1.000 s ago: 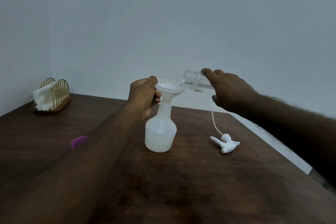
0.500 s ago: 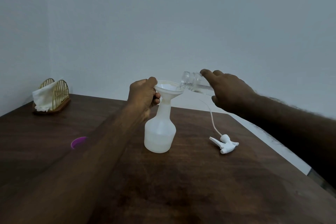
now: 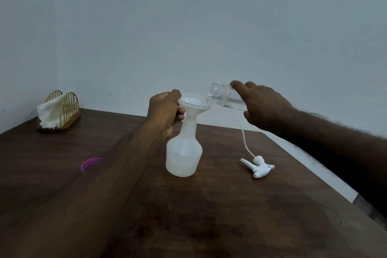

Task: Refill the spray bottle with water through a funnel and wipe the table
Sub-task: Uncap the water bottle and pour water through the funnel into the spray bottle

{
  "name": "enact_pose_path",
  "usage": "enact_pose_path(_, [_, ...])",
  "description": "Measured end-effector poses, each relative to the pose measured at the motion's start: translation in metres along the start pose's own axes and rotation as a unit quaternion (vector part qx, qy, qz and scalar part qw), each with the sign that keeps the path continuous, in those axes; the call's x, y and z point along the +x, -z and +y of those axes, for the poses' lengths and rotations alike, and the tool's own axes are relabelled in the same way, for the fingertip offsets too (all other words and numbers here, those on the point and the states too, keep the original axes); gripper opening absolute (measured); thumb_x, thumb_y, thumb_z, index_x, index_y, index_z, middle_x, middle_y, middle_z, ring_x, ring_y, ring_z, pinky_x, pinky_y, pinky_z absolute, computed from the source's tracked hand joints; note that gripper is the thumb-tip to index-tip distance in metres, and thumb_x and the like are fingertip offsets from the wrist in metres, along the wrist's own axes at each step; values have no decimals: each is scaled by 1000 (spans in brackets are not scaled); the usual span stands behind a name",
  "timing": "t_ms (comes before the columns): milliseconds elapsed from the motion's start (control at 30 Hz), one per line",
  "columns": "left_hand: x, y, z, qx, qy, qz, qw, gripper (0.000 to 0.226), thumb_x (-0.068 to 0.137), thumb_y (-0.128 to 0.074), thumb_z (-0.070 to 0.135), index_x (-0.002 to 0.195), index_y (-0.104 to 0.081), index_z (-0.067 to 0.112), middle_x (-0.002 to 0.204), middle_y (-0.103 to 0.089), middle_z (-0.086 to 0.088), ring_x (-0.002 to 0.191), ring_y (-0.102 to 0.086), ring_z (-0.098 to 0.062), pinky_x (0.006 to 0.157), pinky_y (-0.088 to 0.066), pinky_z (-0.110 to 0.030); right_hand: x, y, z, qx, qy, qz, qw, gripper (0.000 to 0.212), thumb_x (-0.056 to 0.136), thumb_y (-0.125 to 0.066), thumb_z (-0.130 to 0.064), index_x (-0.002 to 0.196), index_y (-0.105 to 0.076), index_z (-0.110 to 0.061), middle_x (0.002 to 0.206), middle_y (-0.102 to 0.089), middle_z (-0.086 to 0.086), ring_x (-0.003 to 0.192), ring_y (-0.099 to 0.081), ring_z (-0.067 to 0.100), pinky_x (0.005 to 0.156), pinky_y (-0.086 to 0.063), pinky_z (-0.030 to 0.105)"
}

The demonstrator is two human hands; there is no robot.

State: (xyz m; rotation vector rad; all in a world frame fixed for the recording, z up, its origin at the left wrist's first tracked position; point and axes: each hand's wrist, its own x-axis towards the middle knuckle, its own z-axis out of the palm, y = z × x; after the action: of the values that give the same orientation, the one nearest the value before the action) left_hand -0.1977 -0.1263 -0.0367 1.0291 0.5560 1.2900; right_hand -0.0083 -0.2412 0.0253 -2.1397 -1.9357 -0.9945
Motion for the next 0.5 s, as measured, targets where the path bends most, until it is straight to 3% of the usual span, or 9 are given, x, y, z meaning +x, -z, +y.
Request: enact_pose_path(500, [0,0,-1,3,2,-1,1000,7,86,-53,8,80,-55,5,40,-43,4,38,-42,-9,39,-36,-19,0,1,-1,-1,-2,-5,1000,70,83,-55,2,142,-30,-23,114,-56,11,88,-57,35,69,-51,43])
